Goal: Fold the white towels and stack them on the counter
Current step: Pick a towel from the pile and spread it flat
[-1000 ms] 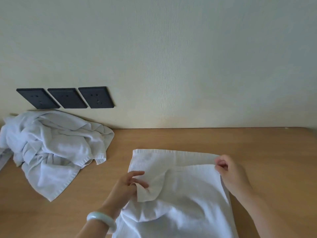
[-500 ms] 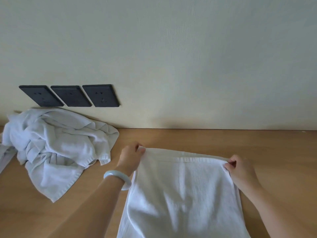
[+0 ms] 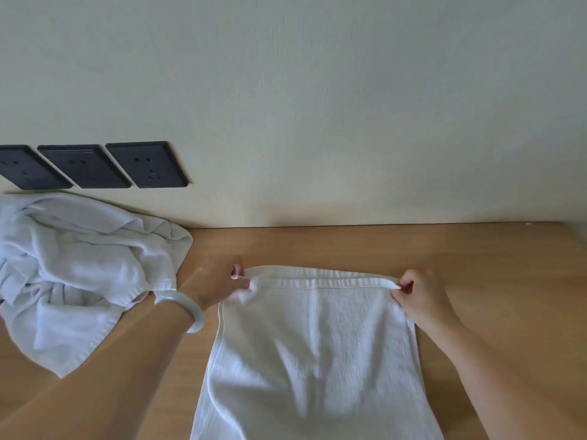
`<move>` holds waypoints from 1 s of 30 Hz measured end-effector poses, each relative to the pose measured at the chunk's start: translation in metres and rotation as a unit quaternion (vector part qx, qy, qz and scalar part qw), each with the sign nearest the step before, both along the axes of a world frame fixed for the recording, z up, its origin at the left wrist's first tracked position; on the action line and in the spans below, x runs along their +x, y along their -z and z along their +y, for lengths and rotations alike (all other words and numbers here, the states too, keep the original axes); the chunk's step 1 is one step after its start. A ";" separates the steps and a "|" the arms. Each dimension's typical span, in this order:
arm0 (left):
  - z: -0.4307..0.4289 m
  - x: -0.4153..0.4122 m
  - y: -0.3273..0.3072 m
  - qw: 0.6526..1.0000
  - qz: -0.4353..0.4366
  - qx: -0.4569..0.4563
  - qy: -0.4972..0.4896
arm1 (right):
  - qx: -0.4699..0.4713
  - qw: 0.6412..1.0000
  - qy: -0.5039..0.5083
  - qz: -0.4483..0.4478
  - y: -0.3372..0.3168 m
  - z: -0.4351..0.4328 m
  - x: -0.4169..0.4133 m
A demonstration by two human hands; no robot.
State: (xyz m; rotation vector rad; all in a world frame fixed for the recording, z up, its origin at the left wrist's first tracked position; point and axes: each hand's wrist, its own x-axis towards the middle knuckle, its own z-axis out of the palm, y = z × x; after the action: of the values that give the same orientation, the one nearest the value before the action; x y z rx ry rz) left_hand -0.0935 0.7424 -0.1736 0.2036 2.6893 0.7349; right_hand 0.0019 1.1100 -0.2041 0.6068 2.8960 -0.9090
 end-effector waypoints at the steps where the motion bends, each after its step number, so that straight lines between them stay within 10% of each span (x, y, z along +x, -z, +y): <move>1: -0.003 0.002 -0.001 1.000 0.003 -0.001 -0.003 | 0.002 1.000 -0.007 -0.012 0.001 0.002 -0.002; 14: -0.011 0.036 -0.034 0.998 0.050 0.008 0.035 | -0.034 0.998 -0.043 -0.043 -0.041 -0.001 0.009; 30: -0.025 0.093 -0.183 0.968 0.136 -0.070 0.197 | -0.127 0.971 -0.093 0.181 -0.232 0.007 0.083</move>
State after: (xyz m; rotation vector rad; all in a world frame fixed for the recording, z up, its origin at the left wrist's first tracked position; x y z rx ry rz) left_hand -0.0004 0.7178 0.0095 0.8289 2.8027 0.4184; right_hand 0.0850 1.1168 0.0276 0.1562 2.9895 -1.4628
